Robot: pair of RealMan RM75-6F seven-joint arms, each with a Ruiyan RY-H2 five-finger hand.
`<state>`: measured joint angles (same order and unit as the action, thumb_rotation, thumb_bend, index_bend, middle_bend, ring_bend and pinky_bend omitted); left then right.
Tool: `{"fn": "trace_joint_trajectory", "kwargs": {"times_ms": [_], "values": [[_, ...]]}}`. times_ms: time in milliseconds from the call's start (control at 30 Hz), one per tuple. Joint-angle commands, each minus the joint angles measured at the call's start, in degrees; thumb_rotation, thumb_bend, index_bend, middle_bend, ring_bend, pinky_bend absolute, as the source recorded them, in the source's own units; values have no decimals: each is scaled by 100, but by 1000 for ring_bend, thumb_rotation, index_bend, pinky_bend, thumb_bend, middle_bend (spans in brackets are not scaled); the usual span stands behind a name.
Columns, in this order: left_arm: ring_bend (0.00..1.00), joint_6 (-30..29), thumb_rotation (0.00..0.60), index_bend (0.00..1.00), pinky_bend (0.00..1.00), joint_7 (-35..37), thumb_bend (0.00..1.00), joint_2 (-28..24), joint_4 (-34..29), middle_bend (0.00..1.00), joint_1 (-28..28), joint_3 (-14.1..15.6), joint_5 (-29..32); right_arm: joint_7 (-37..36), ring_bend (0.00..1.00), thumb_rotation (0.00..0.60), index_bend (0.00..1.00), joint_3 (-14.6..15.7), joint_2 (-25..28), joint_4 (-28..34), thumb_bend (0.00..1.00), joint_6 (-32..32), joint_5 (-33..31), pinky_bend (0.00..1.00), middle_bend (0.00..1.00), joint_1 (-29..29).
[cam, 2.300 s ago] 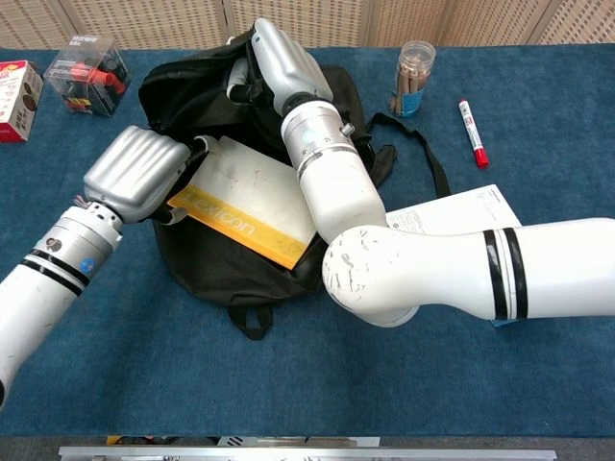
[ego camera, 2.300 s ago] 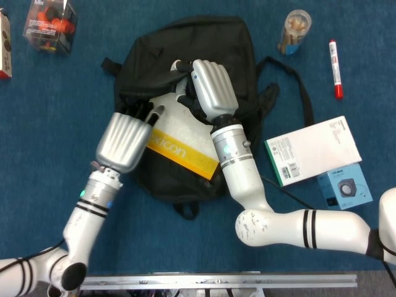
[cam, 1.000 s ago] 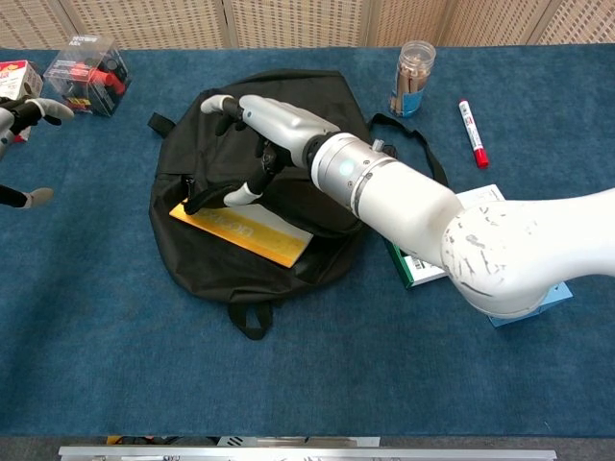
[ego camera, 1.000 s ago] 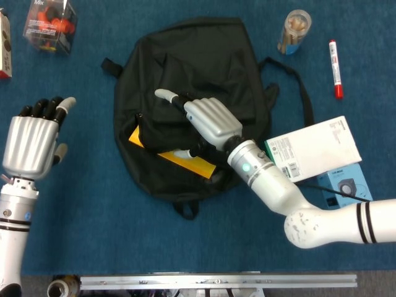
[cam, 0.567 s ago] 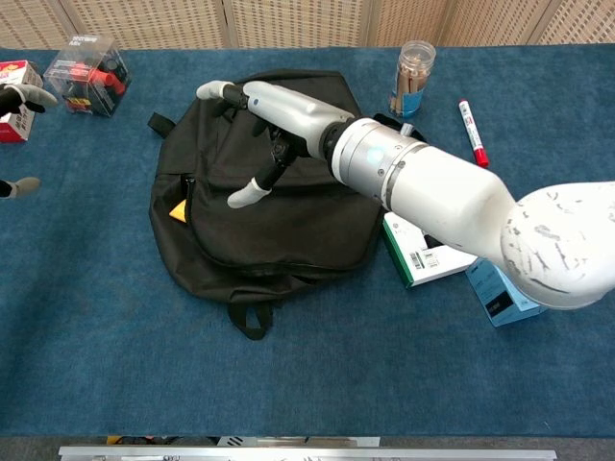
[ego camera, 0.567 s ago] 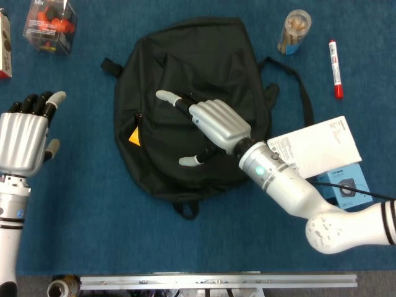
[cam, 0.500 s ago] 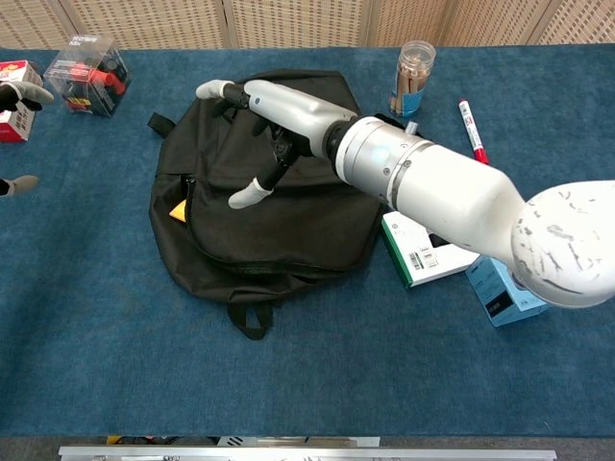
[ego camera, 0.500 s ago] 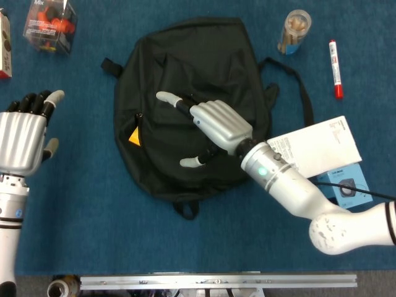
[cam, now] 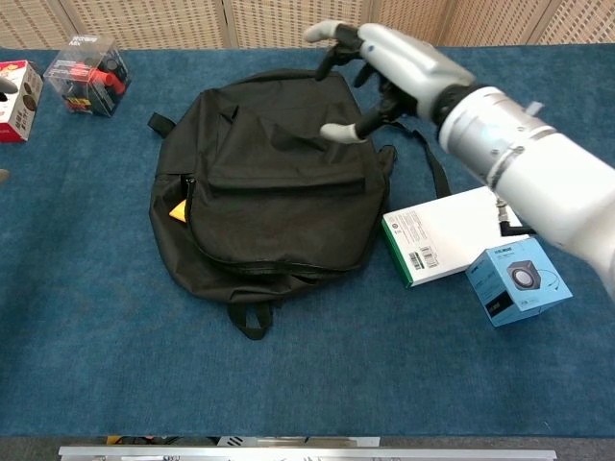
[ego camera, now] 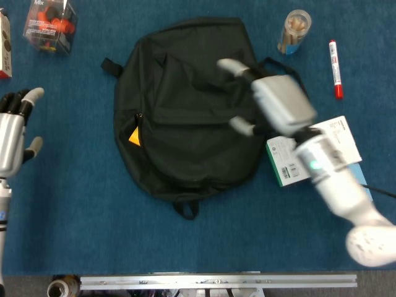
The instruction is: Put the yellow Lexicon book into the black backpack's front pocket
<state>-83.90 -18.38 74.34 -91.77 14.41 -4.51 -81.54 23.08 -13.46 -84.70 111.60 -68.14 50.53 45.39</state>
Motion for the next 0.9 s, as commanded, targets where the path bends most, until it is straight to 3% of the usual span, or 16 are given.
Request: {"fn": "trace_joint_trajectory", "kwargs": {"times_ms": [33, 300, 567, 900], "values": [[285, -19, 600, 223, 414, 220, 137, -41, 99, 282, -44, -15, -16, -31, 198, 600, 224, 289, 377, 99, 306, -452, 383, 310, 357, -445], [285, -187, 600, 226, 409, 654, 137, -149, 279, 286, -249, 14, -44, -404, 273, 600, 352, 814, 956, -186, 436, -1147, 1190, 352, 442, -1309], [285, -278, 600, 238, 400, 928, 137, -306, 484, 293, -454, 125, -118, -578, 301, 600, 392, 1210, 1353, -568, 447, -1620, 1645, 369, 460, -2051], [285, -422, 600, 243, 379, 1071, 137, -515, 470, 294, -708, 228, -172, -969, 302, 600, 406, 1337, 1677, -792, 441, -1839, 1798, 369, 461, -2720]]}}
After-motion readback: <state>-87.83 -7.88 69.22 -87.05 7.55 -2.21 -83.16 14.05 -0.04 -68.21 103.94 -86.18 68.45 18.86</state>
